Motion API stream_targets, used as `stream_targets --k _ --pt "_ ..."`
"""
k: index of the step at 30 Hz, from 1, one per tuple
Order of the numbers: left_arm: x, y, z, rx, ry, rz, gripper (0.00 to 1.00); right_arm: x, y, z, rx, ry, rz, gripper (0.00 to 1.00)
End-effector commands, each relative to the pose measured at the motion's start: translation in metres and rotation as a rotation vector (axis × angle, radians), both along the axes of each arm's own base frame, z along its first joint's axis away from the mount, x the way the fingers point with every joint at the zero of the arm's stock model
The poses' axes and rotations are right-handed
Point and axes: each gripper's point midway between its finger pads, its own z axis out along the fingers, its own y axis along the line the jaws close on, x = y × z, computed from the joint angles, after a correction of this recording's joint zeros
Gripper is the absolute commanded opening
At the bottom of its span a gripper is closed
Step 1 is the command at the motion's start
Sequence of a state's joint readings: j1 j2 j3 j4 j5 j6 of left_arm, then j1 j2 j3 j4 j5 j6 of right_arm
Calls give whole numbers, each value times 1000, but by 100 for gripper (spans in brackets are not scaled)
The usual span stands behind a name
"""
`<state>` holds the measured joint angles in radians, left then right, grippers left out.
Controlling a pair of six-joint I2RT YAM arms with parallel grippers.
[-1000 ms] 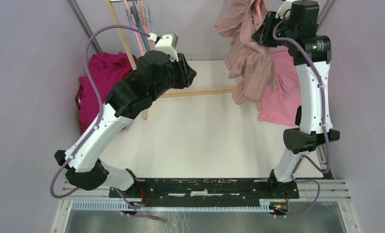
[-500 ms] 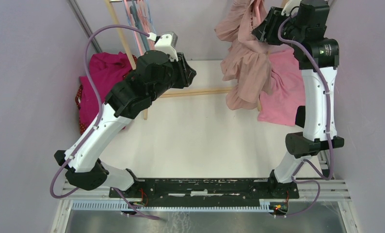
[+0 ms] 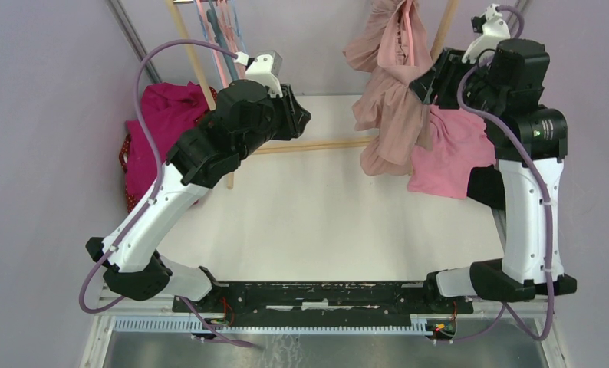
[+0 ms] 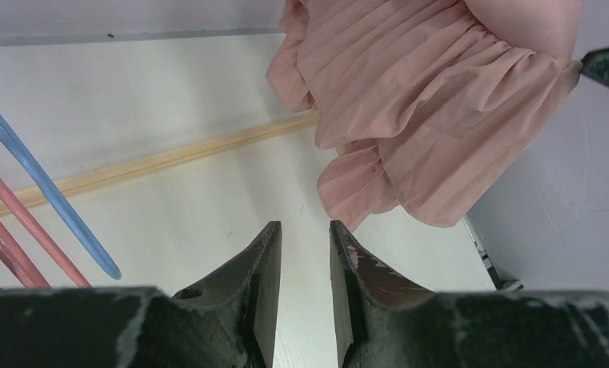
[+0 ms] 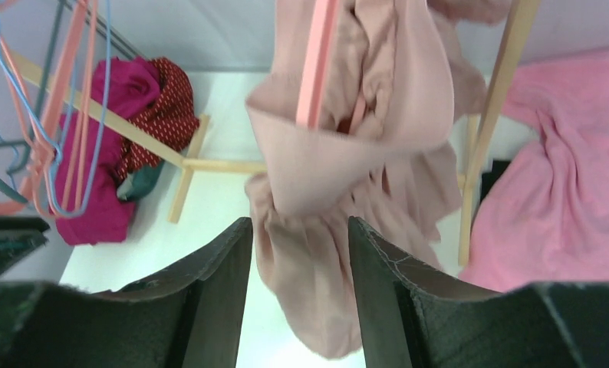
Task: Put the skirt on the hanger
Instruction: Adjust the skirt on the hanger.
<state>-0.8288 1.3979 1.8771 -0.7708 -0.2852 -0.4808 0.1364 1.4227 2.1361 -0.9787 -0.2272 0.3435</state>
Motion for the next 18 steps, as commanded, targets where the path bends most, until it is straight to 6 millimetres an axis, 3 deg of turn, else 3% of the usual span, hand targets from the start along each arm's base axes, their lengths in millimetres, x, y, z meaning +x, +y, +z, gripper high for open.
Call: stream_targets --k 1,8,11,18 --pt "-5 0 11 -31 -34 -20 35 -19 -8 -15 -29 8 -18 55" --pt "-8 -1 6 -34 -25 -30 35 -50 -18 -18 -59 -2 -35 56" --pt "-8 0 8 -39 -28 -30 35 -44 -16 -25 -57 14 -32 56" --pt "-9 0 8 -41 -27 -32 34 -18 1 -21 32 -4 10 56"
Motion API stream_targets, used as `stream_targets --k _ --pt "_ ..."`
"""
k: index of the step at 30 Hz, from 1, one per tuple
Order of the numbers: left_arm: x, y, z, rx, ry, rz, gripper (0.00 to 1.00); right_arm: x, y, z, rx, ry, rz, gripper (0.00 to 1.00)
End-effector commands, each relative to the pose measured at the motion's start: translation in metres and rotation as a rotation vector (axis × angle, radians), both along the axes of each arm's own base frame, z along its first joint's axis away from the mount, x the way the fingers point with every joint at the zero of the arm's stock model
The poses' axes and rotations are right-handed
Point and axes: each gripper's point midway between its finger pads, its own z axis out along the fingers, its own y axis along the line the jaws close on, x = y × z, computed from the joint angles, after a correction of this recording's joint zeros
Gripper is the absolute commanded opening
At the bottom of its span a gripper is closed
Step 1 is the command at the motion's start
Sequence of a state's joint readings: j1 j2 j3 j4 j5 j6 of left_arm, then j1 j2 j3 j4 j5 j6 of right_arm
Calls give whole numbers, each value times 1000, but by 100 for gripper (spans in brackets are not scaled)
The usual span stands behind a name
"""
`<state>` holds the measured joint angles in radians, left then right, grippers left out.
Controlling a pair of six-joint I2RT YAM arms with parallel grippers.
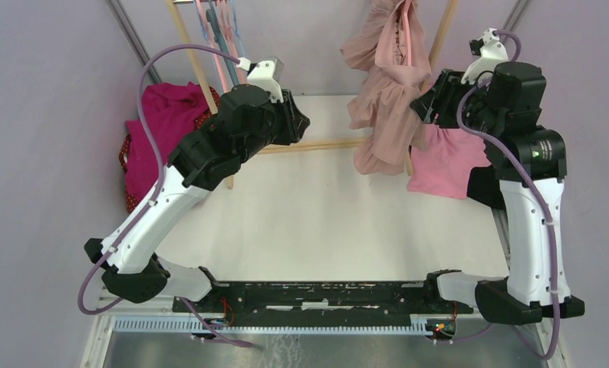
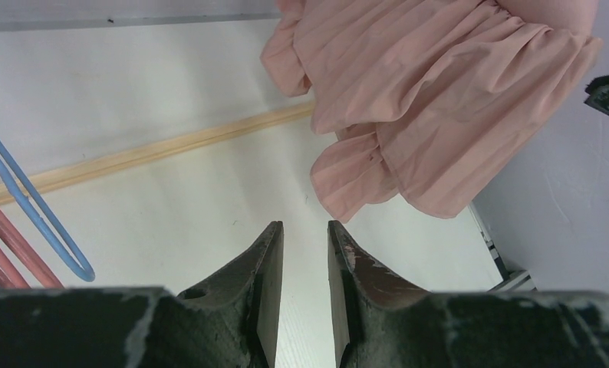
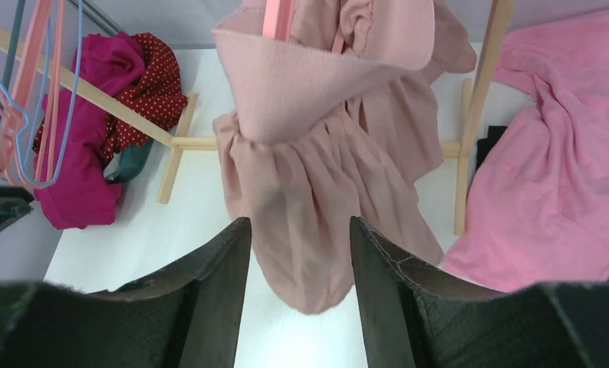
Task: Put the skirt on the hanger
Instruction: Adjust the skirt on the hanger.
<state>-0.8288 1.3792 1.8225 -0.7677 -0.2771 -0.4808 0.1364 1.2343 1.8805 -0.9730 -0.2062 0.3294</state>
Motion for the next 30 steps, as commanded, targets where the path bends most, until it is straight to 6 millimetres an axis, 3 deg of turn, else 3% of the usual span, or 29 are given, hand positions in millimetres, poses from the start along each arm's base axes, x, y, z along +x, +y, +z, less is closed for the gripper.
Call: stream_targets --k 1,9,26,30 --pt "-6 0 23 -64 -49 -23 34 25 14 16 71 -57 34 56" --pt "-7 2 23 -62 -51 -18 33 50 32 25 110 -67 70 56" --pt "-5 4 26 -49 -63 -8 32 96 26 32 69 -103 -9 48" --pt "-5 6 24 -40 -60 -4 31 108 20 34 32 -119 -36 34"
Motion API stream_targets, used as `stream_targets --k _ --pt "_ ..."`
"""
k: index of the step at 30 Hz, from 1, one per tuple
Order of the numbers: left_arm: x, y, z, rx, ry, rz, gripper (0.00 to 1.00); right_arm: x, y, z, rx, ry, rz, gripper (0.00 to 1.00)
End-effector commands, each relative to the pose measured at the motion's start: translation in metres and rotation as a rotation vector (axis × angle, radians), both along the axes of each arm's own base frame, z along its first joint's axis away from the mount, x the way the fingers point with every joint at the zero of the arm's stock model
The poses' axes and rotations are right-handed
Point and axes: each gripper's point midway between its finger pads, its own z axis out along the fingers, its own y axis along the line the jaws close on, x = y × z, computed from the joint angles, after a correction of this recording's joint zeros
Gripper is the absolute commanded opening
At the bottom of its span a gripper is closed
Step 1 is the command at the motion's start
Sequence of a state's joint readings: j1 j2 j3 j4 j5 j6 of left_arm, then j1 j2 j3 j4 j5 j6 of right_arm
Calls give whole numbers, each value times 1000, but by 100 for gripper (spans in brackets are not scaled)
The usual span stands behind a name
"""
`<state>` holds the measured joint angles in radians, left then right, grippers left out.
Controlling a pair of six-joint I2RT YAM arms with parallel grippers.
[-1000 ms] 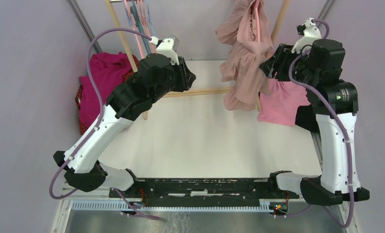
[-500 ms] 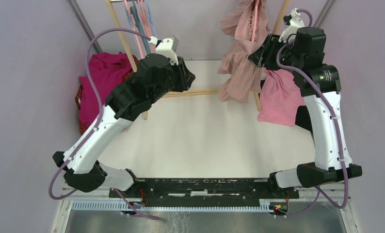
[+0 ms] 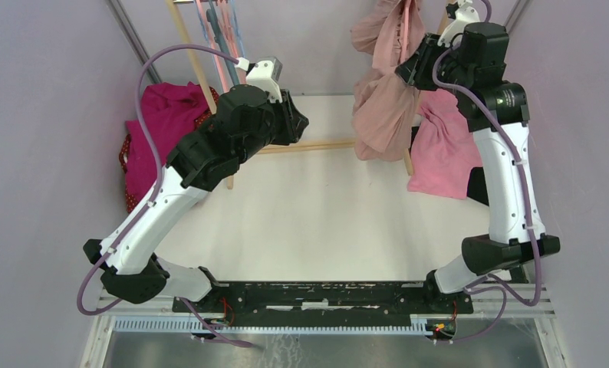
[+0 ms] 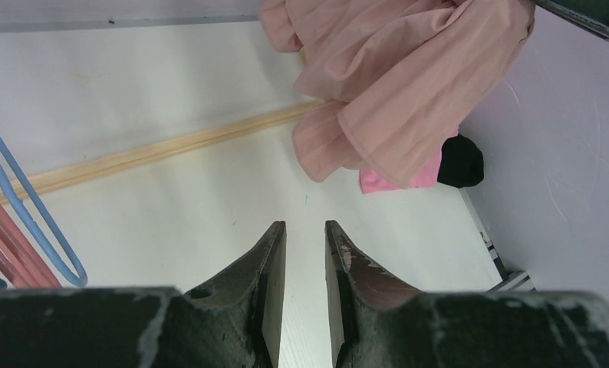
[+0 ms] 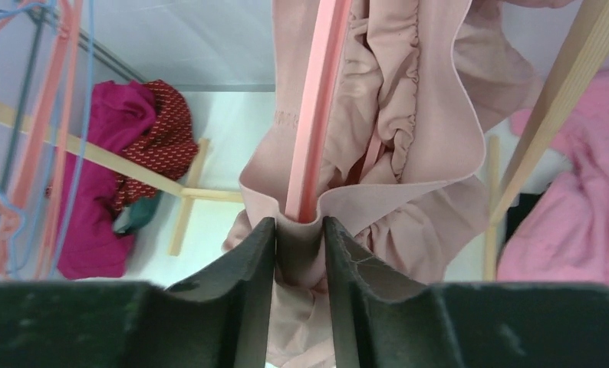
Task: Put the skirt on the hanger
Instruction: Adjust the skirt on the hanger.
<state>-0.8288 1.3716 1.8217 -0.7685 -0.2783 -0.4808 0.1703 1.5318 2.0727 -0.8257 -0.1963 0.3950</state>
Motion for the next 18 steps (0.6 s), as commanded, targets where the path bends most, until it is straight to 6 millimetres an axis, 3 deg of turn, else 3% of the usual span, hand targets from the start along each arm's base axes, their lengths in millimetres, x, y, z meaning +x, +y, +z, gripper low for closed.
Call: stream_targets --k 1,5,18 --pt "-4 5 22 -37 -57 -3 31 14 -9 28 -40 -103 -49 25" --pt "-4 7 22 -36 -59 3 31 19 -13 33 -61 -111 -63 14" --pt "-4 6 20 -30 -56 3 31 33 -19 53 -51 -165 -92 15"
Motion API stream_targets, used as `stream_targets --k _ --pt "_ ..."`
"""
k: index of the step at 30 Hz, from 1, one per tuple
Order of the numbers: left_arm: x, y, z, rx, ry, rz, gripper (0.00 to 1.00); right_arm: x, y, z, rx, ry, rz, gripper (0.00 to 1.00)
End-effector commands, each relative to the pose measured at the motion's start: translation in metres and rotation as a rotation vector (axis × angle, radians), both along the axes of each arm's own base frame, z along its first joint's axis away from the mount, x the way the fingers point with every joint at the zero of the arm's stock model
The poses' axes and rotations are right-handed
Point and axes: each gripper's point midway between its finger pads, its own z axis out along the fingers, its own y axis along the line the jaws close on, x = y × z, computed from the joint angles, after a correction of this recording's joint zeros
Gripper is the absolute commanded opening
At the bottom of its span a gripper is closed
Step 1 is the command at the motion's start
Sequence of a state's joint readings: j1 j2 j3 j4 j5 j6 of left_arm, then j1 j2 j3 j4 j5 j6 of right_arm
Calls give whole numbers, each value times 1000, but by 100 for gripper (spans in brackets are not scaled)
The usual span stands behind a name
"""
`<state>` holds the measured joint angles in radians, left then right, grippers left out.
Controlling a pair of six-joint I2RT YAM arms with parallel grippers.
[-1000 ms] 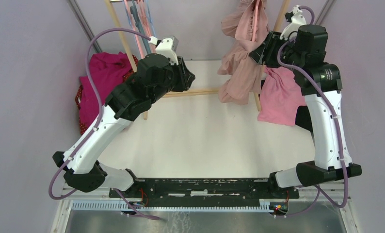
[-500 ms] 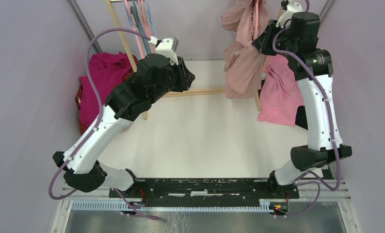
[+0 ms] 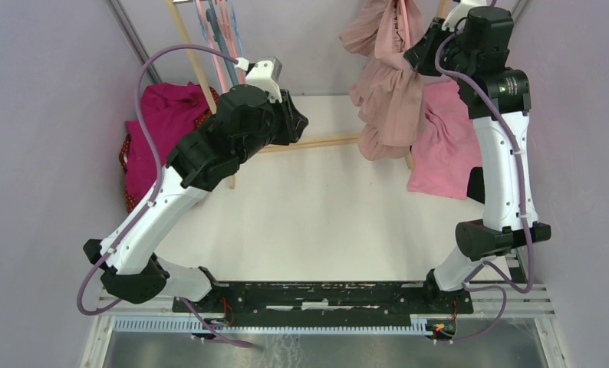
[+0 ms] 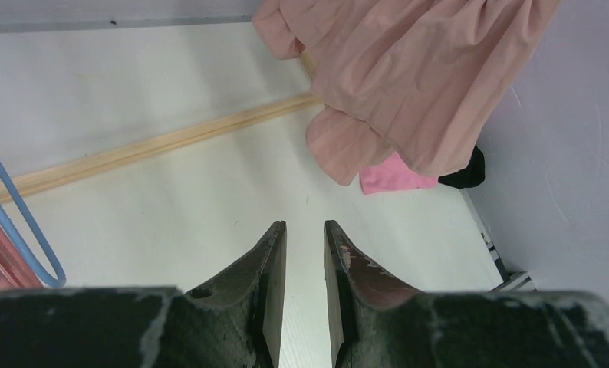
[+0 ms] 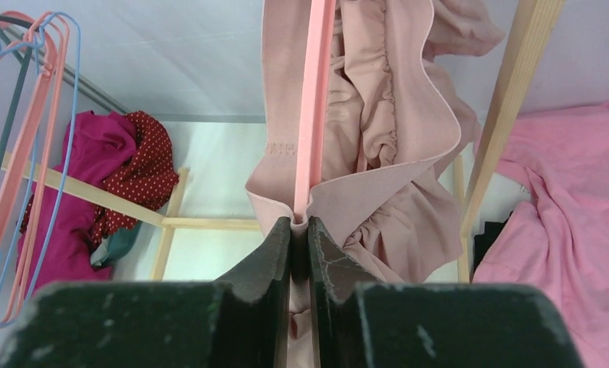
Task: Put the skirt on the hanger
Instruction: Adjust the skirt on the hanger.
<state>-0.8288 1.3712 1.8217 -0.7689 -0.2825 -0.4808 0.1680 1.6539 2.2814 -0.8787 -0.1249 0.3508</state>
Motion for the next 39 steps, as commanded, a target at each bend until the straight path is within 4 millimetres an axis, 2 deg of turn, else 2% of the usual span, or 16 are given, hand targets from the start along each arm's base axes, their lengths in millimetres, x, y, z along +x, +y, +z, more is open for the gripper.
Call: stream_targets --k 1,6,9,14,20,24,27,32,33,34,37,38,39 --pt "-4 6 20 -31 -55 1 31 10 -9 33 1 -117 -33 16" --pt "-4 6 19 -29 -54 0 31 18 -13 30 1 -111 -45 21" --pt "-4 6 16 -26 -51 0 31 19 -15 29 1 -107 -46 33" --pt "-5 8 14 -23 -49 5 31 6 -13 39 10 -138 -25 42" --pt "-2 13 6 -8 -44 33 34 -32 -19 67 3 -199 -21 53" --pt "1 17 0 5 -39 63 37 -70 -37 84 -21 -243 -87 66" --pt "4 24 -4 11 -33 110 43 -103 -49 86 -40 -248 -125 74" --pt "7 38 -24 10 -5 193 54 -144 -59 61 -59 -177 -146 91" --pt "8 40 -29 7 1 206 67 -150 -59 56 -57 -169 -143 94" --pt "8 41 -35 5 7 218 73 -156 -59 51 -54 -161 -137 95" --pt "7 49 -52 7 29 259 80 -169 -53 32 -41 -115 -103 95" --pt "7 55 -59 15 38 286 89 -172 -52 26 -41 -99 -92 95" --pt "6 62 -67 22 49 318 92 -175 -50 20 -38 -83 -84 95"
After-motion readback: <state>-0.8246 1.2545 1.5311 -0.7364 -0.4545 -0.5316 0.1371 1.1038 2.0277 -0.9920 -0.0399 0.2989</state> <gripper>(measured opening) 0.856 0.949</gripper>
